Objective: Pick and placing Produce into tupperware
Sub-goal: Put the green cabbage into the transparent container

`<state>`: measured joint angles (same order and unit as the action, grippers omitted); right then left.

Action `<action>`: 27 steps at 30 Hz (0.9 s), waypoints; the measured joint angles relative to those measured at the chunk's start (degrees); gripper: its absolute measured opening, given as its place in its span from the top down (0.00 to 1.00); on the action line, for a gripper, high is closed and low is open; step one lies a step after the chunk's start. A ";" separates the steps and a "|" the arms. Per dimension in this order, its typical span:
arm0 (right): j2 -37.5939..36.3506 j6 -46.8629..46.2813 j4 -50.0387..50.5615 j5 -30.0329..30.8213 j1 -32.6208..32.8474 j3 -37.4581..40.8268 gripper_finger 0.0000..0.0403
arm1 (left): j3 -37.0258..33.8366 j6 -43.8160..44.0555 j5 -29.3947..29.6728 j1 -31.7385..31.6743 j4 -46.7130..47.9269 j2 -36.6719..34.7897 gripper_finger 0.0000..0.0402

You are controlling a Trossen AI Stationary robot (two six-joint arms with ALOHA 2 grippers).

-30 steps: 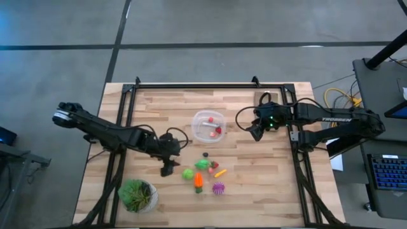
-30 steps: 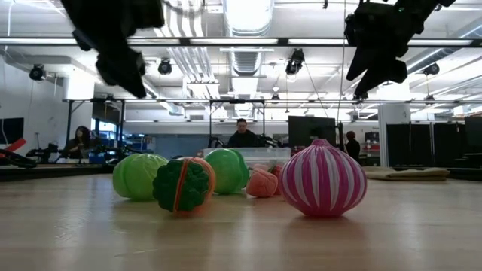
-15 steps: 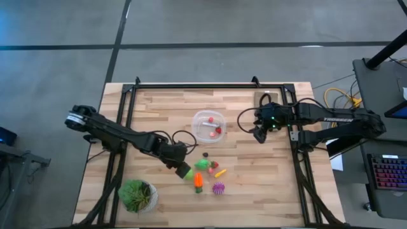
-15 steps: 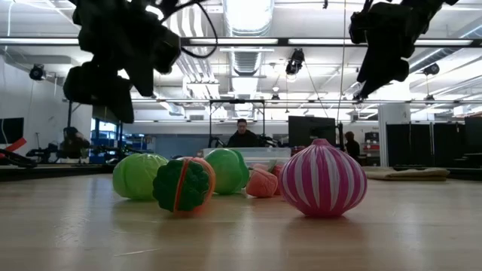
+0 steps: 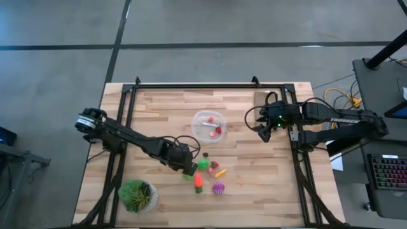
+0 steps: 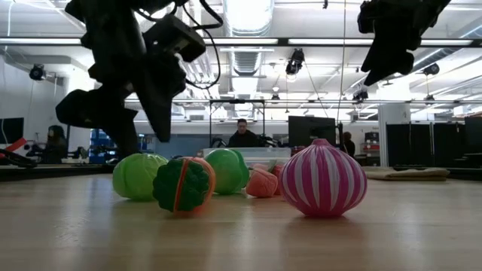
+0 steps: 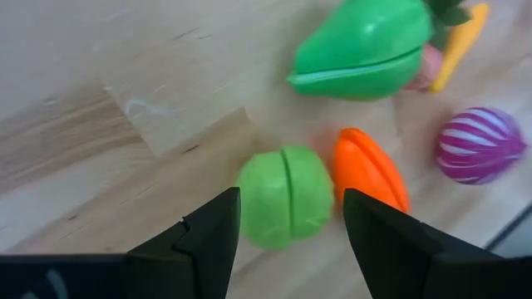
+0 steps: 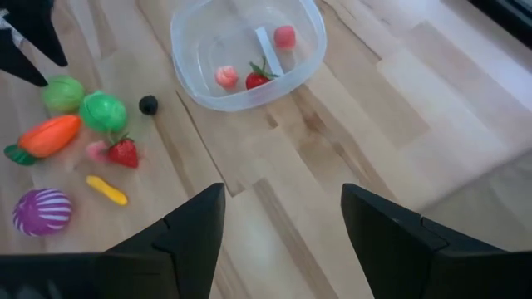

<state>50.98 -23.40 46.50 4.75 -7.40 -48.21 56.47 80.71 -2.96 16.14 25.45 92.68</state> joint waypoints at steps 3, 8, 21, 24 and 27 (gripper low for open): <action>-0.36 0.08 0.06 0.32 0.00 0.00 0.42 | -0.04 0.00 -0.13 0.23 -0.02 0.10 0.51; -0.65 0.09 0.24 1.33 0.00 0.00 0.42 | -0.09 -0.04 -0.18 0.39 -1.25 -0.73 0.50; -0.70 0.50 0.37 2.40 0.00 0.00 0.42 | -2.48 -7.65 -3.99 0.27 -12.57 -0.96 0.49; -0.68 0.50 0.43 2.39 0.00 0.00 0.42 | -1.69 -7.48 -4.10 0.37 -6.07 -0.96 0.44; -0.68 0.50 0.46 2.76 0.00 0.00 0.42 | -1.42 -6.54 -4.29 0.46 -2.36 -1.61 0.37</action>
<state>50.30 -22.90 46.96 7.52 -7.40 -48.21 55.05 74.16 -7.25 16.60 23.08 91.07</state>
